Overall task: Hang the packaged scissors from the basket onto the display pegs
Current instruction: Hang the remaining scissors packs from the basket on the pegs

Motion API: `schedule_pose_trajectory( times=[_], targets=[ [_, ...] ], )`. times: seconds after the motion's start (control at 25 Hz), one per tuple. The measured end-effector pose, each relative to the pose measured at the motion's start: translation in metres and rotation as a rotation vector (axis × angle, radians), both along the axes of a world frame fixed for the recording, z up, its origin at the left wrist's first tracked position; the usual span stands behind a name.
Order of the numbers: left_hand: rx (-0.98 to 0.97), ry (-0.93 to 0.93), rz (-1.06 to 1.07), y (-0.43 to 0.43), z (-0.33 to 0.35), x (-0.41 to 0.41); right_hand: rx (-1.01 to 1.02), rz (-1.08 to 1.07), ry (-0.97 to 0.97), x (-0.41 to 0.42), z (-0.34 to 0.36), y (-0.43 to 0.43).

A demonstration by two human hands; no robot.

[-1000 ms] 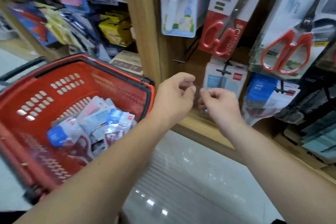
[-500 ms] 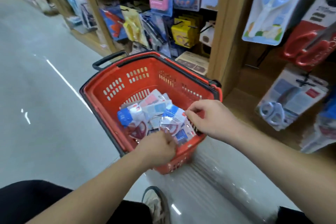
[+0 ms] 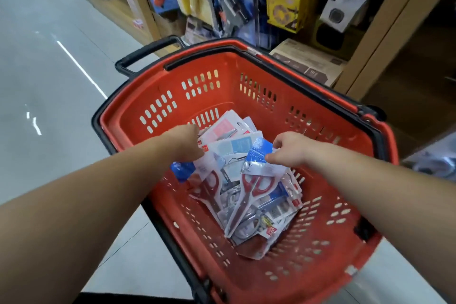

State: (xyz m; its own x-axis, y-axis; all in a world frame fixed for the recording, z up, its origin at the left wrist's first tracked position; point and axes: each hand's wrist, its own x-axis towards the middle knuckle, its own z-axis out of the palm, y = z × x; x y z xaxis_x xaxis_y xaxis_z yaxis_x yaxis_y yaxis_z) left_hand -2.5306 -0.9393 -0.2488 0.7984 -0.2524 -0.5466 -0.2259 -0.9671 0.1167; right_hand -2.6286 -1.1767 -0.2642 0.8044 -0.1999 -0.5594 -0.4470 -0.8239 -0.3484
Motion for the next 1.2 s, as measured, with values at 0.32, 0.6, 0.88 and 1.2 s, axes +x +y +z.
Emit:
schedule_pose_trajectory(
  times=[0.32,0.6,0.88,1.2],
  targets=[
    [0.141,0.020,-0.133,0.005,-0.031,0.031,0.058,-0.184,0.254,0.025,-0.063,0.003],
    [0.247,0.107,-0.223,0.010,-0.027,0.027,0.253,-0.323,0.201,0.022,-0.074,-0.002],
    [0.001,0.061,-0.347,0.005,0.009,0.008,0.280,-0.262,0.104,0.008,-0.053,-0.001],
    [-0.210,0.086,-0.446,0.012,0.059,-0.017,0.342,-0.267,-0.162,-0.013,0.009,0.008]
  ],
)
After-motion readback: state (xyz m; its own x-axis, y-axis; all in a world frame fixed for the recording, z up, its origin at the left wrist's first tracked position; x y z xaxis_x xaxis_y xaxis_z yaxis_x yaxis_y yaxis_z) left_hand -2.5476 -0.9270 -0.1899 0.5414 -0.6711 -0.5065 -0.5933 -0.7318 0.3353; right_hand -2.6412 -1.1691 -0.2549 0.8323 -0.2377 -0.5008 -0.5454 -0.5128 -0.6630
